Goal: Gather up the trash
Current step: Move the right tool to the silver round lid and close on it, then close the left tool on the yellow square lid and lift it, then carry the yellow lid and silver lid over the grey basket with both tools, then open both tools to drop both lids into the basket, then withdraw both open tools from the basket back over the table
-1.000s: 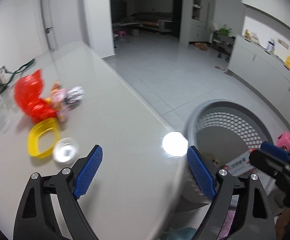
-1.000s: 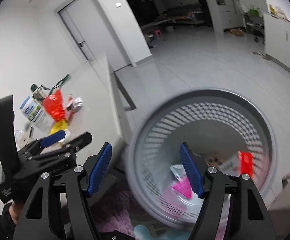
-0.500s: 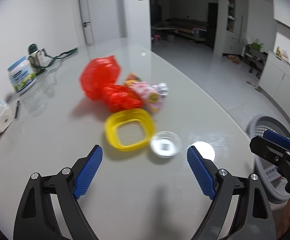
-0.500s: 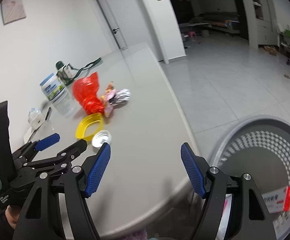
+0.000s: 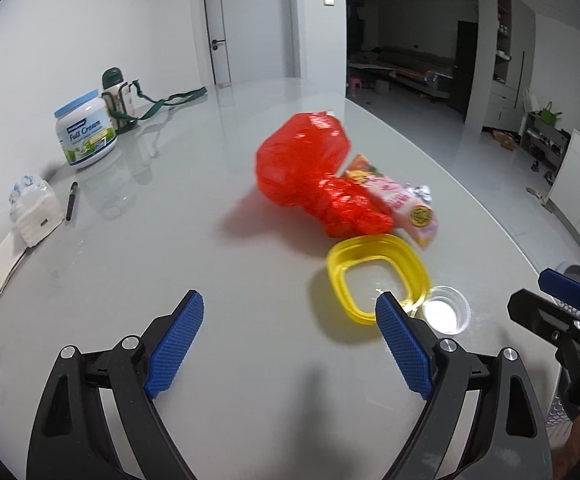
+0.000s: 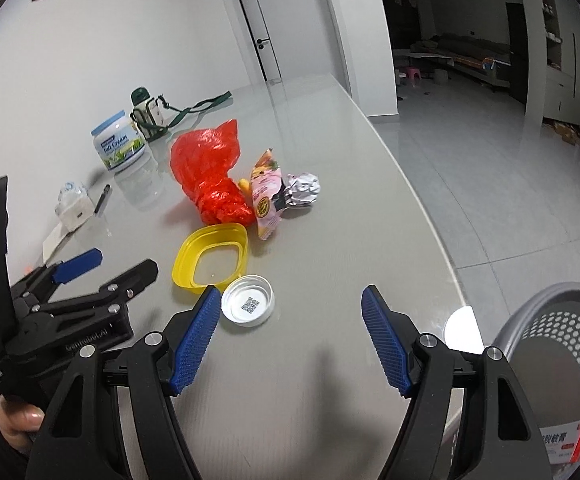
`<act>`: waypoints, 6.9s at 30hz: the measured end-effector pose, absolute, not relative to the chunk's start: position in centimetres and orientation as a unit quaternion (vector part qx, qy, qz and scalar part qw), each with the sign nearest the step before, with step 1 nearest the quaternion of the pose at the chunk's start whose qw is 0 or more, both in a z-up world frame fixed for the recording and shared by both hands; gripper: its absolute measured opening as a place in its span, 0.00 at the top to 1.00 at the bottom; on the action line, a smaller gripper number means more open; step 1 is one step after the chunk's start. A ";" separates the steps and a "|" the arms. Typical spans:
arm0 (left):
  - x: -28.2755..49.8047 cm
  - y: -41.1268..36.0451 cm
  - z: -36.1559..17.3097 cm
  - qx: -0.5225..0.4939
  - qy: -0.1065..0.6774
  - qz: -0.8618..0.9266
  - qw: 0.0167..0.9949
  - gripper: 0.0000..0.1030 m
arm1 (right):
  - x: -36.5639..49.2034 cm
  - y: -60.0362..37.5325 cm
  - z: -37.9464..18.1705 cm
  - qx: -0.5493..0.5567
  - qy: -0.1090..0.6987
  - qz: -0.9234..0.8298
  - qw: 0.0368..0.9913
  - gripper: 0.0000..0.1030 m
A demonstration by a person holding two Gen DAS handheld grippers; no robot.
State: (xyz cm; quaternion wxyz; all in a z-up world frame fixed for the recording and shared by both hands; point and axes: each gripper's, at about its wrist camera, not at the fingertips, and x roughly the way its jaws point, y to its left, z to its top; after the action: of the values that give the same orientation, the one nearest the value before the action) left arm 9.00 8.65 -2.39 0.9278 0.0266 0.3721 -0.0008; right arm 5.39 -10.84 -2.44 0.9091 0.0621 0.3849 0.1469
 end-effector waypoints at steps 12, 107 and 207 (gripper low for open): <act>9.6 10.5 -3.1 0.025 0.371 0.027 0.928 0.15 | 6.1 -8.6 -3.6 0.028 0.400 0.150 0.904 0.32; 8.1 -2.6 -2.5 0.050 0.396 -0.104 0.911 0.32 | -0.3 -19.2 -3.7 0.098 0.382 0.074 0.916 0.62; 5.1 -6.0 -0.4 0.064 0.370 -0.130 0.918 0.13 | -3.3 -25.4 -2.9 0.128 0.357 0.009 0.925 0.35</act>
State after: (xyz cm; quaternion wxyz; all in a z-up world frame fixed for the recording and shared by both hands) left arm 5.13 -5.96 -0.38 0.9176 0.0644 0.3702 -0.1295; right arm -3.33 -25.41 -2.90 0.9251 0.1278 0.3574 0.0088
